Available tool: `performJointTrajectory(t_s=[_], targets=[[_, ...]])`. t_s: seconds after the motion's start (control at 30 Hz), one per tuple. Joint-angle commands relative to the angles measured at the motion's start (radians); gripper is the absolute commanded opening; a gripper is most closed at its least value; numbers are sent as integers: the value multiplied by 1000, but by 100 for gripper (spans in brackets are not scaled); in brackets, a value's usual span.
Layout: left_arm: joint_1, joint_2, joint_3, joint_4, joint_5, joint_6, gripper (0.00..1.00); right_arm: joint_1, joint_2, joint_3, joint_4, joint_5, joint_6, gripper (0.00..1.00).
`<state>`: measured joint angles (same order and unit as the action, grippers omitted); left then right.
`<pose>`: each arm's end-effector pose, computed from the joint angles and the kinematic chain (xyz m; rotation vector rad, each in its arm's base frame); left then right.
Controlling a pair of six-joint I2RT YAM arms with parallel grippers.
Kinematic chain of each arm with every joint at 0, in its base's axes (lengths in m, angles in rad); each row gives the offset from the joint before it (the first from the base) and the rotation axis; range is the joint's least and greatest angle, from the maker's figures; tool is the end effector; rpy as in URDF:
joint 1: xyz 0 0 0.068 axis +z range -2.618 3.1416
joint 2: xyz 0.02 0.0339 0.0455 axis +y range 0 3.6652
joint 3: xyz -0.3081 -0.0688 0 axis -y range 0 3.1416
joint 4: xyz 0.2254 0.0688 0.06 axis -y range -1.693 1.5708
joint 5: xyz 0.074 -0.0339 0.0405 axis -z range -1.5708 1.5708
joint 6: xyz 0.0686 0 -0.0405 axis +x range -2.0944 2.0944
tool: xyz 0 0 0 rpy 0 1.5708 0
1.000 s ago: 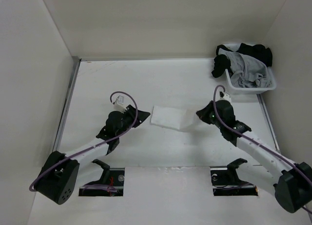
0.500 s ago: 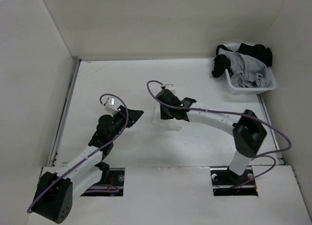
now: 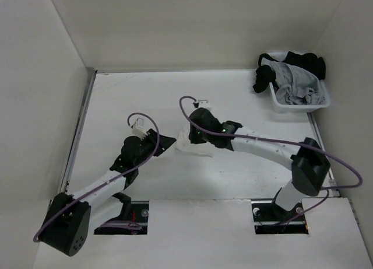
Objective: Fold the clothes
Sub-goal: Fold the tank top
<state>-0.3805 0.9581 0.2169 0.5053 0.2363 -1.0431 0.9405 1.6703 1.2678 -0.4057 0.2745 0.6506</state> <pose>0.1671 -0.0841 0.2247 -0.4662 1.9214 -1.1903 0.2379 0.2946 0.2857 -0.2136 2.3772 0.4521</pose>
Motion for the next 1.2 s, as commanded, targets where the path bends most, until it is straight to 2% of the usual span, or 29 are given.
performJointTrajectory(t_s=[0.0, 0.07, 0.2, 0.37, 0.5, 0.67, 0.9, 1.03, 1.17], targets=[[-115, 65, 79, 90, -61, 41, 27, -96, -92, -126, 223, -104, 47, 16], [-195, 129, 113, 111, -110, 54, 27, -146, -67, -178, 327, -214, 61, 4], [-272, 280, 144, 191, -208, 63, 26, -191, 12, -222, 528, -345, 92, 1], [-243, 513, 177, 272, -244, 57, 23, -223, 156, -205, 682, -415, 159, 1], [-199, 605, 162, 280, -255, 46, 22, -242, 250, -193, 778, -468, 207, 1], [-160, 613, 116, 295, -256, 32, 22, -289, 310, -199, 878, -471, 262, 1], [-160, 587, 53, 326, -259, 23, 23, -319, 396, -153, 919, -472, 331, 1], [-145, 599, 33, 344, -247, 3, 23, -320, 398, -153, 1005, -511, 379, 5], [-163, 480, 10, 335, -242, -11, 23, -340, 342, -153, 1022, -498, 409, 14]])
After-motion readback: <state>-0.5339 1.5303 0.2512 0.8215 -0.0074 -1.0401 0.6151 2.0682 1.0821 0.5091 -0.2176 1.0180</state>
